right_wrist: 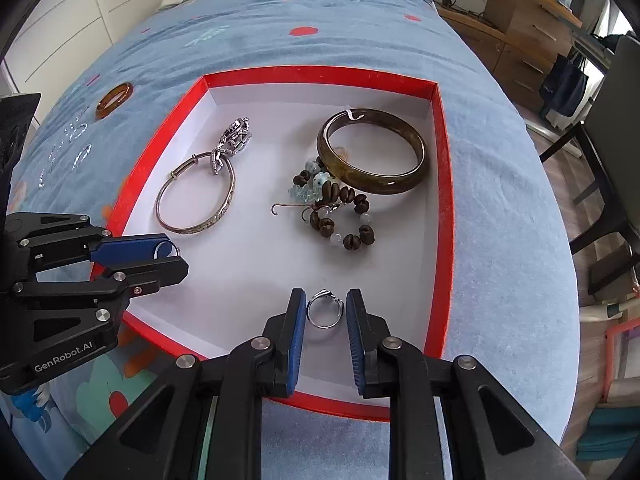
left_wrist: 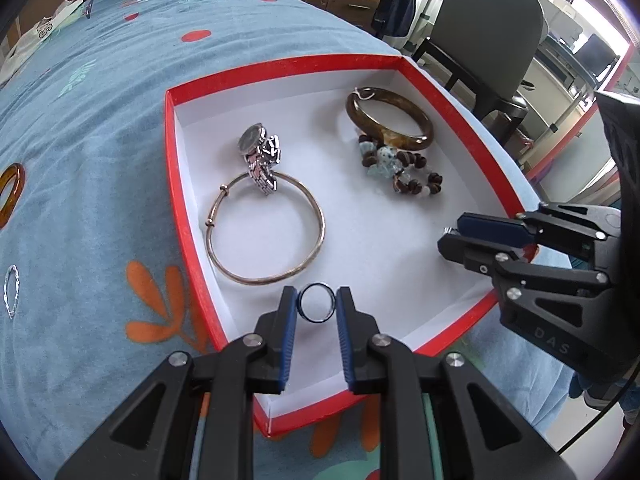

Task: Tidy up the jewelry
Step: 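Open the left tool to drop its ring while the right tool releases its ring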

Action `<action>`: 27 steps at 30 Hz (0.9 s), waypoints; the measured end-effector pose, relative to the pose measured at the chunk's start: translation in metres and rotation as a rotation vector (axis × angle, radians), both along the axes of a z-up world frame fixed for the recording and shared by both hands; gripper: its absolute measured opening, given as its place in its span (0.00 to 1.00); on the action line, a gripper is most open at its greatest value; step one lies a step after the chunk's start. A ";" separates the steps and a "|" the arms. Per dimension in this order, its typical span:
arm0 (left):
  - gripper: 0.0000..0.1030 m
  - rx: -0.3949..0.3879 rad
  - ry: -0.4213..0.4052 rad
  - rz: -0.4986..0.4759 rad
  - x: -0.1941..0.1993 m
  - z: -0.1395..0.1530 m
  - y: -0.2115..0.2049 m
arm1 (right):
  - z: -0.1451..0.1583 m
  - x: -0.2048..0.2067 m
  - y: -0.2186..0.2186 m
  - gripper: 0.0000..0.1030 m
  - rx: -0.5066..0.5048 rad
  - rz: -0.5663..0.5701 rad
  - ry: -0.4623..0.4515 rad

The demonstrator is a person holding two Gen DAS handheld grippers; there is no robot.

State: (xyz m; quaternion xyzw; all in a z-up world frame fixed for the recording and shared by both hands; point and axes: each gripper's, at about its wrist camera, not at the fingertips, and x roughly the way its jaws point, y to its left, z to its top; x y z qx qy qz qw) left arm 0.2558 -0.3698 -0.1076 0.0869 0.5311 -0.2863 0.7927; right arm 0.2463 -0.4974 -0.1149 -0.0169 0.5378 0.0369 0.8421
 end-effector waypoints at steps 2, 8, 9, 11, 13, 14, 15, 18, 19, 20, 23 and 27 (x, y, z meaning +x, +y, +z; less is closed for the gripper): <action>0.22 0.007 -0.006 -0.010 -0.002 0.001 -0.003 | 0.002 -0.003 -0.002 0.26 0.006 -0.008 0.001; 0.35 -0.024 -0.048 -0.027 -0.011 0.024 -0.003 | 0.023 -0.020 -0.007 0.31 0.009 -0.037 -0.043; 0.36 -0.036 -0.061 -0.029 -0.014 0.033 -0.001 | 0.029 -0.023 -0.007 0.31 0.010 -0.041 -0.055; 0.38 -0.049 -0.087 -0.029 -0.019 0.047 0.004 | 0.042 -0.031 -0.008 0.33 0.012 -0.053 -0.081; 0.39 -0.067 -0.124 -0.029 -0.027 0.067 0.013 | 0.055 -0.039 -0.008 0.33 0.013 -0.065 -0.105; 0.39 -0.073 -0.140 -0.027 -0.030 0.074 0.018 | 0.062 -0.044 -0.007 0.34 0.015 -0.070 -0.119; 0.40 -0.079 -0.164 -0.021 -0.035 0.085 0.025 | 0.068 -0.048 -0.006 0.34 0.018 -0.074 -0.132; 0.40 -0.090 -0.210 -0.001 -0.047 0.108 0.045 | 0.089 -0.063 0.001 0.36 0.019 -0.080 -0.174; 0.40 -0.093 -0.225 0.006 -0.051 0.116 0.055 | 0.097 -0.068 0.005 0.37 0.022 -0.079 -0.190; 0.40 -0.095 -0.240 0.016 -0.056 0.123 0.066 | 0.104 -0.073 0.010 0.37 0.024 -0.077 -0.205; 0.40 -0.098 -0.263 0.050 -0.069 0.138 0.099 | 0.124 -0.087 0.027 0.39 0.030 -0.066 -0.247; 0.44 -0.079 -0.290 0.126 -0.080 0.154 0.152 | 0.145 -0.104 0.051 0.40 0.043 -0.043 -0.294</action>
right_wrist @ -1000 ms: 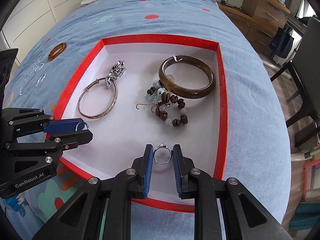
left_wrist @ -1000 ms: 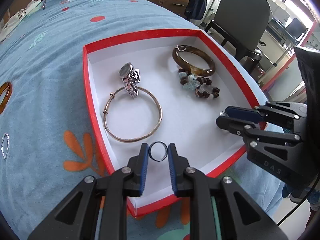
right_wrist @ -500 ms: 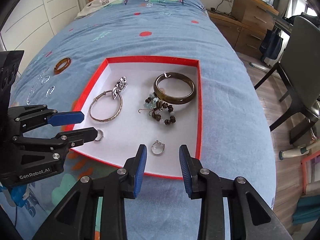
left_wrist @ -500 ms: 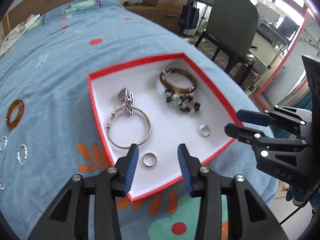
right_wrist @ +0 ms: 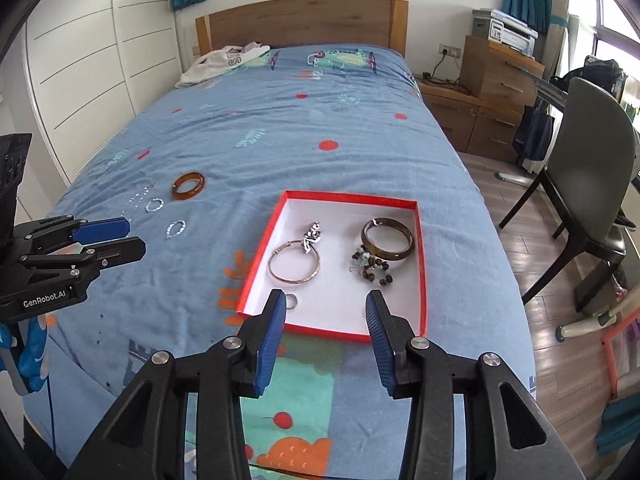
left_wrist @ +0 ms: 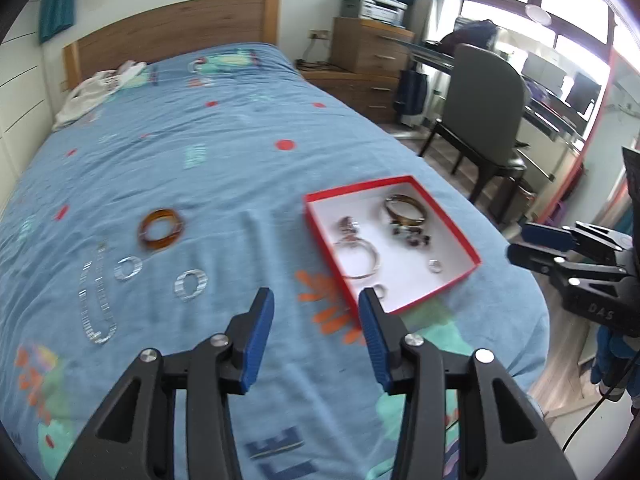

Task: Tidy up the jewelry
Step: 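Open the left tool to drop its ring while the right tool releases its ring, then withdraw both tools from the box toward the twisted hoop earrings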

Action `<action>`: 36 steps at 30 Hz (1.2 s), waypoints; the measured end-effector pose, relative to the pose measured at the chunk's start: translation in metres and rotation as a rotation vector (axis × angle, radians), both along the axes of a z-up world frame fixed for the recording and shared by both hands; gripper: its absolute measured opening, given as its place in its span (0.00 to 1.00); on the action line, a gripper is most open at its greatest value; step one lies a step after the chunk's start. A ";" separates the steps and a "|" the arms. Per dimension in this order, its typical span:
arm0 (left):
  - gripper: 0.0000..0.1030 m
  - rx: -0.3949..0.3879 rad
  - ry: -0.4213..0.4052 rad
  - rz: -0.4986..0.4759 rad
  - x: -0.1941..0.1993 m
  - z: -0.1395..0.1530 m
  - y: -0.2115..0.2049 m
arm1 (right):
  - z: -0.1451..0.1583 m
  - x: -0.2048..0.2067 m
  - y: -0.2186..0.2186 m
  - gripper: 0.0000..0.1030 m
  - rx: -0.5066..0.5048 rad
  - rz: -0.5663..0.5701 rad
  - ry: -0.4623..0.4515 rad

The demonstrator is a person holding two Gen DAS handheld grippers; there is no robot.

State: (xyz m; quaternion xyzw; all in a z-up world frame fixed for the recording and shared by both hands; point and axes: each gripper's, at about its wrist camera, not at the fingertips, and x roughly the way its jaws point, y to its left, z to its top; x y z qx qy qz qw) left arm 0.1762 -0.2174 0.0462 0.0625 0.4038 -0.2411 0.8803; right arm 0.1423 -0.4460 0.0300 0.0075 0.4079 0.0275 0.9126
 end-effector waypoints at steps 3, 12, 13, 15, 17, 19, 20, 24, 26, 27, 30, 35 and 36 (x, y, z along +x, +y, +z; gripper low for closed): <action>0.46 -0.010 -0.022 0.074 -0.010 0.011 0.049 | 0.013 -0.010 0.022 0.40 0.006 0.023 -0.029; 0.52 -0.034 -0.056 0.269 -0.037 0.021 0.182 | 0.034 -0.030 0.086 0.43 0.012 0.103 -0.077; 0.53 -0.033 -0.057 0.291 -0.039 0.020 0.195 | 0.035 -0.031 0.092 0.43 0.013 0.112 -0.080; 0.53 -0.033 -0.055 0.326 -0.042 0.017 0.215 | 0.036 -0.032 0.104 0.44 0.017 0.128 -0.084; 0.53 -0.037 -0.051 0.360 -0.045 0.013 0.236 | 0.034 -0.032 0.116 0.44 0.023 0.144 -0.082; 0.53 -0.036 -0.046 0.386 -0.047 0.007 0.249 | 0.031 -0.029 0.126 0.44 0.025 0.158 -0.076; 0.53 -0.036 -0.043 0.396 -0.047 0.004 0.254 | 0.029 -0.027 0.130 0.44 0.029 0.165 -0.071; 0.54 -0.039 -0.020 0.443 -0.046 -0.012 0.271 | 0.017 -0.019 0.143 0.44 0.035 0.182 -0.052; 0.54 -0.033 -0.011 0.456 -0.044 -0.019 0.275 | 0.011 -0.015 0.148 0.44 0.042 0.181 -0.042; 0.54 -0.030 -0.003 0.462 -0.042 -0.024 0.276 | 0.007 -0.012 0.149 0.44 0.048 0.179 -0.037; 0.54 -0.017 0.020 0.463 -0.037 -0.037 0.274 | -0.005 -0.004 0.152 0.44 0.061 0.172 -0.021; 0.54 0.010 0.039 0.455 -0.027 -0.052 0.268 | -0.022 0.009 0.157 0.44 0.063 0.175 -0.001; 0.54 0.009 0.045 0.457 -0.024 -0.056 0.267 | -0.025 0.012 0.157 0.44 0.066 0.175 0.003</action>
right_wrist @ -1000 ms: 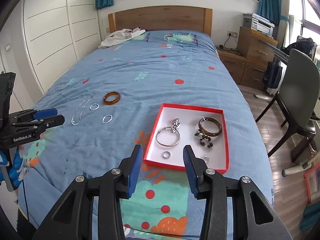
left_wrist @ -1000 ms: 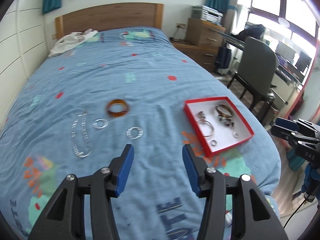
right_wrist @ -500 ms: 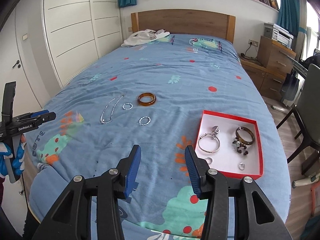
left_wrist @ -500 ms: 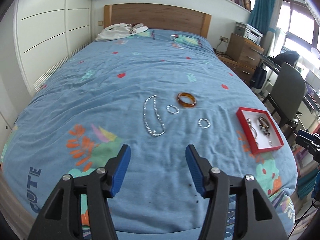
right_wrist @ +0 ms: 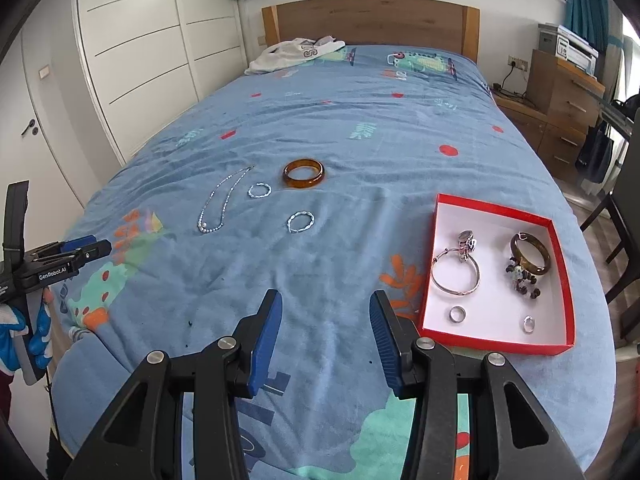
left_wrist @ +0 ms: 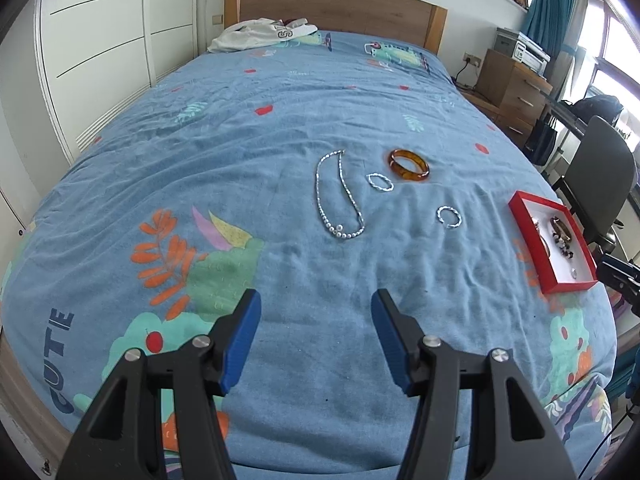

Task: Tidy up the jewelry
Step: 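Withdraw both tools from the box toward the twisted hoop earrings, then grasp a twisted silver hoop with the left tool while the right tool grasps the other hoop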

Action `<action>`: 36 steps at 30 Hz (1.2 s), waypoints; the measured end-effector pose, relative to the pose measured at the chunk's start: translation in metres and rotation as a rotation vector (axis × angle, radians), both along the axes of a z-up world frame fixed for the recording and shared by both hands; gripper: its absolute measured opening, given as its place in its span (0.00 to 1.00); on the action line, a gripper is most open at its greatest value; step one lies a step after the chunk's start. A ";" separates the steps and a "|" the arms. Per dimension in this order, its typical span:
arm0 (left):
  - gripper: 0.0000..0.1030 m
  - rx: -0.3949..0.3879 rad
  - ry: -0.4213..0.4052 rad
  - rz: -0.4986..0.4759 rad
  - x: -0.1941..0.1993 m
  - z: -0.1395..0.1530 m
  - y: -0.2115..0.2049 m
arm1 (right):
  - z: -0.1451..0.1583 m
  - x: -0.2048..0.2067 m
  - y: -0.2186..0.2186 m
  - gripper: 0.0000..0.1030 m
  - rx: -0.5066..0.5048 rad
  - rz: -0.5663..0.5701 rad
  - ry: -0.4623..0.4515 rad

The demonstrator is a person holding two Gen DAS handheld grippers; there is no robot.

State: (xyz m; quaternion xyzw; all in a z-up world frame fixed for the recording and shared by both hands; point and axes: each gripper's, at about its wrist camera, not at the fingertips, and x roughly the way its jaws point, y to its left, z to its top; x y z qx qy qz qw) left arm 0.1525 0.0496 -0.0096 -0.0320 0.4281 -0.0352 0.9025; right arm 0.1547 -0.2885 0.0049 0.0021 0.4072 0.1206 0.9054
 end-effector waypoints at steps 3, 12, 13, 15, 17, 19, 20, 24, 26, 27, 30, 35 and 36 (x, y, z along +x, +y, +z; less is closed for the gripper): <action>0.54 0.001 0.005 -0.003 0.009 -0.006 -0.003 | -0.008 0.010 0.000 0.44 0.010 0.000 0.014; 0.54 -0.014 0.032 -0.017 0.037 -0.024 -0.011 | -0.037 0.040 0.004 0.44 0.035 0.004 0.050; 0.55 -0.018 0.034 -0.016 0.041 -0.026 -0.012 | -0.040 0.043 0.005 0.44 0.037 0.006 0.055; 0.58 -0.025 0.037 -0.016 0.048 -0.028 -0.012 | -0.046 0.050 0.008 0.45 0.040 0.010 0.063; 0.58 -0.032 0.039 -0.018 0.057 -0.032 -0.014 | -0.050 0.057 0.011 0.48 0.043 0.017 0.066; 0.59 -0.040 0.047 -0.021 0.068 -0.036 -0.016 | -0.055 0.065 0.013 0.49 0.047 0.022 0.067; 0.59 -0.039 0.050 -0.021 0.073 -0.039 -0.017 | -0.057 0.070 0.015 0.49 0.050 0.025 0.071; 0.59 -0.041 0.064 -0.023 0.094 -0.047 -0.021 | -0.066 0.088 0.021 0.49 0.058 0.039 0.080; 0.59 -0.043 0.069 -0.022 0.102 -0.051 -0.022 | -0.069 0.097 0.023 0.49 0.060 0.047 0.084; 0.59 -0.043 0.071 -0.022 0.108 -0.054 -0.022 | -0.071 0.101 0.025 0.49 0.062 0.050 0.087; 0.59 -0.047 0.075 -0.021 0.118 -0.058 -0.025 | -0.079 0.115 0.029 0.49 0.070 0.059 0.095; 0.59 -0.049 0.081 -0.024 0.133 -0.066 -0.028 | -0.090 0.132 0.035 0.49 0.083 0.075 0.106; 0.59 -0.049 0.081 -0.025 0.135 -0.067 -0.030 | -0.092 0.134 0.036 0.50 0.087 0.078 0.109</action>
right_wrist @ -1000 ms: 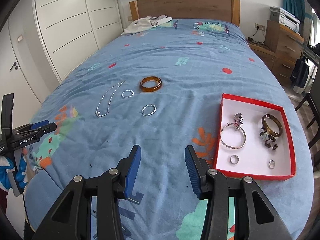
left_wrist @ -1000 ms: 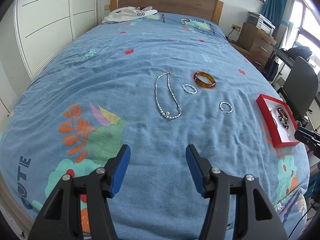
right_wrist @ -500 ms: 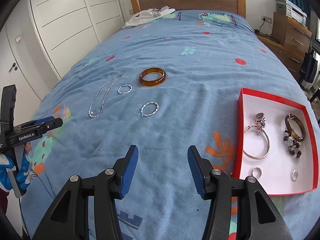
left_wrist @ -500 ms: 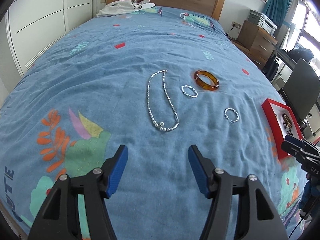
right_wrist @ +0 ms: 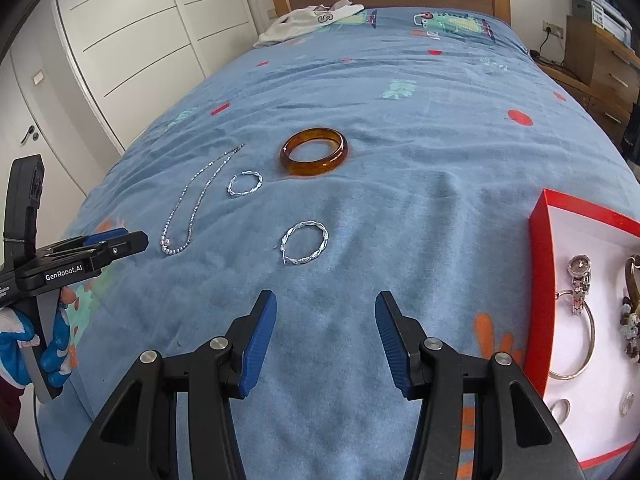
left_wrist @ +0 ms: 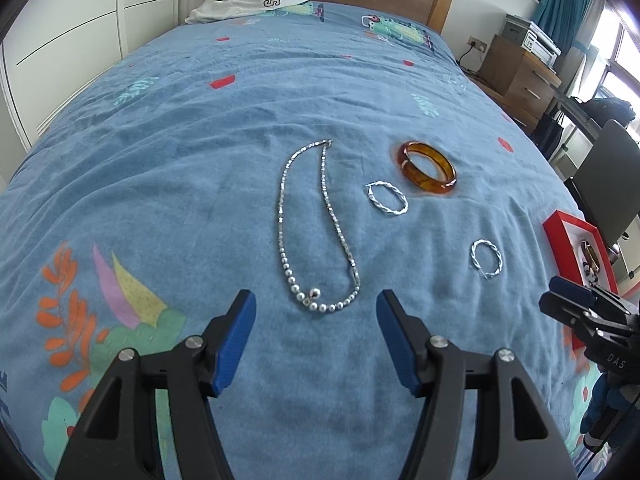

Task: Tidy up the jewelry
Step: 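Grasp a twisted silver hoop with the left tool while the right tool grasps the other hoop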

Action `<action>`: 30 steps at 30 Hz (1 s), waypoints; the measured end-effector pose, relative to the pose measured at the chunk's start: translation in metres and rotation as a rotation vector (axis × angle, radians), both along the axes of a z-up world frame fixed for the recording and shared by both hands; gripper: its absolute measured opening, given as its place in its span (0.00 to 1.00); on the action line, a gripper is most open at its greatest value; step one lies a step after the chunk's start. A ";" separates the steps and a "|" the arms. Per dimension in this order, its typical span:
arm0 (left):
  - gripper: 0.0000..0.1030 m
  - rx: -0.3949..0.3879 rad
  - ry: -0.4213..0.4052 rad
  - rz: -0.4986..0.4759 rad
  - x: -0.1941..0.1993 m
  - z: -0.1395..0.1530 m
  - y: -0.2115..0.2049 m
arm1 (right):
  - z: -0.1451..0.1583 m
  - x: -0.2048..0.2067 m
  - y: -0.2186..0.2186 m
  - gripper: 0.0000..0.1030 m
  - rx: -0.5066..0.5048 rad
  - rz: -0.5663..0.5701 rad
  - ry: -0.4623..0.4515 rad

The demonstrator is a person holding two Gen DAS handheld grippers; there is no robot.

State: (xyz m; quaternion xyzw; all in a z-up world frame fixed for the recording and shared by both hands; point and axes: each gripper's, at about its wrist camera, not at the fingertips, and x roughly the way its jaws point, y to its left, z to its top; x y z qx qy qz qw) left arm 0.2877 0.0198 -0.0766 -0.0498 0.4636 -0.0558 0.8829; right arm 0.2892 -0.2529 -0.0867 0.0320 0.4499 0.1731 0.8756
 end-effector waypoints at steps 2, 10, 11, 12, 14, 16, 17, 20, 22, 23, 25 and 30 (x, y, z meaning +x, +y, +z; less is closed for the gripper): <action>0.59 0.002 -0.001 -0.006 0.005 -0.002 -0.003 | -0.004 0.005 0.002 0.50 0.004 0.007 0.004; 0.59 -0.023 -0.025 -0.079 0.033 0.002 -0.029 | -0.016 0.025 0.013 0.50 0.012 0.041 0.009; 0.59 -0.025 -0.028 -0.088 0.037 0.002 -0.033 | -0.017 0.028 0.015 0.50 0.014 0.046 0.007; 0.59 -0.027 -0.032 -0.102 0.042 0.003 -0.037 | -0.017 0.031 0.016 0.50 0.016 0.051 0.007; 0.59 -0.034 -0.034 -0.121 0.051 0.002 -0.043 | -0.019 0.035 0.020 0.50 0.015 0.063 0.003; 0.59 -0.038 -0.034 -0.140 0.062 -0.001 -0.050 | -0.021 0.039 0.023 0.50 0.016 0.075 0.000; 0.59 -0.038 -0.032 -0.145 0.067 -0.003 -0.052 | -0.022 0.042 0.023 0.50 0.018 0.080 0.000; 0.59 -0.042 -0.015 -0.155 0.084 -0.013 -0.060 | -0.026 0.048 0.027 0.50 0.024 0.092 -0.002; 0.59 -0.033 -0.004 -0.157 0.092 -0.021 -0.062 | -0.029 0.051 0.028 0.50 0.032 0.098 -0.005; 0.58 -0.027 0.002 -0.157 0.095 -0.025 -0.063 | -0.031 0.052 0.029 0.50 0.035 0.100 -0.006; 0.58 -0.012 0.009 -0.158 0.102 -0.032 -0.065 | -0.034 0.055 0.030 0.51 0.037 0.103 -0.005; 0.58 0.031 -0.005 -0.173 0.108 -0.041 -0.072 | -0.042 0.060 0.034 0.51 0.026 0.106 -0.019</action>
